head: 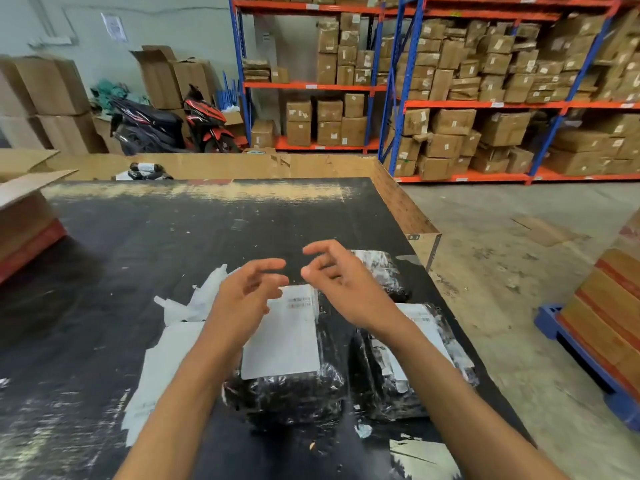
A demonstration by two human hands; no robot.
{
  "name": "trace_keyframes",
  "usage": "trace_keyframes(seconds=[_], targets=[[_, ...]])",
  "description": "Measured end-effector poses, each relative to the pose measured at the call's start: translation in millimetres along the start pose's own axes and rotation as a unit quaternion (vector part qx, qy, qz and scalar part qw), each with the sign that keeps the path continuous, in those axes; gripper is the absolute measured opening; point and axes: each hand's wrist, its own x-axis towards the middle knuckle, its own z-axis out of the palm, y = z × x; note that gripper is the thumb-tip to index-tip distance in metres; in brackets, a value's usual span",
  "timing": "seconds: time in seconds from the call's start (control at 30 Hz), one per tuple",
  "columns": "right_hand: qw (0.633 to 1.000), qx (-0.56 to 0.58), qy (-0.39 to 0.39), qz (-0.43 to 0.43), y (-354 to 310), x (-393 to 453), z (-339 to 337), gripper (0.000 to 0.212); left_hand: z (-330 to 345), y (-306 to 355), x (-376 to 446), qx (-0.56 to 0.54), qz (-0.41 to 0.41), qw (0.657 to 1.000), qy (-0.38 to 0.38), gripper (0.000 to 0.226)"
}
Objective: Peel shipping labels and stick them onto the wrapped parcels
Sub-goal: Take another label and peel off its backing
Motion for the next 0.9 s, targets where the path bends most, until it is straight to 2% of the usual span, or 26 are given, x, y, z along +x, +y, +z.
trace_keyframes(seconds=[0.13,0.27,0.43,0.6,0.7,0.9], targets=[[0.998,-0.017,-0.053,-0.006,-24.4,22.7,68.8,0.024,-66.0,-38.6,3.8,0.003,-0.050,0.996,0.080,0.020],[0.993,-0.049,-0.091,0.054,-26.6,34.6,141.6,0.029,-118.9,-92.0,4.2,0.046,-0.100,0.985,0.135,0.019],[0.976,-0.098,-0.151,0.121,-4.3,39.2,222.6,0.039,-153.0,-170.4,4.2,0.154,-0.153,0.967,0.137,0.024],[0.942,-0.167,-0.197,0.213,33.2,30.5,269.6,0.041,-159.1,-216.7,2.1,0.263,-0.142,0.946,0.124,0.037],[0.932,-0.183,-0.171,0.262,55.4,15.8,284.2,0.045,-159.2,-229.4,-1.6,0.263,-0.129,0.948,0.128,0.046],[0.950,-0.130,-0.043,0.281,76.4,-0.7,292.9,0.054,-166.6,-237.2,-7.6,0.221,-0.094,0.961,0.135,0.063]])
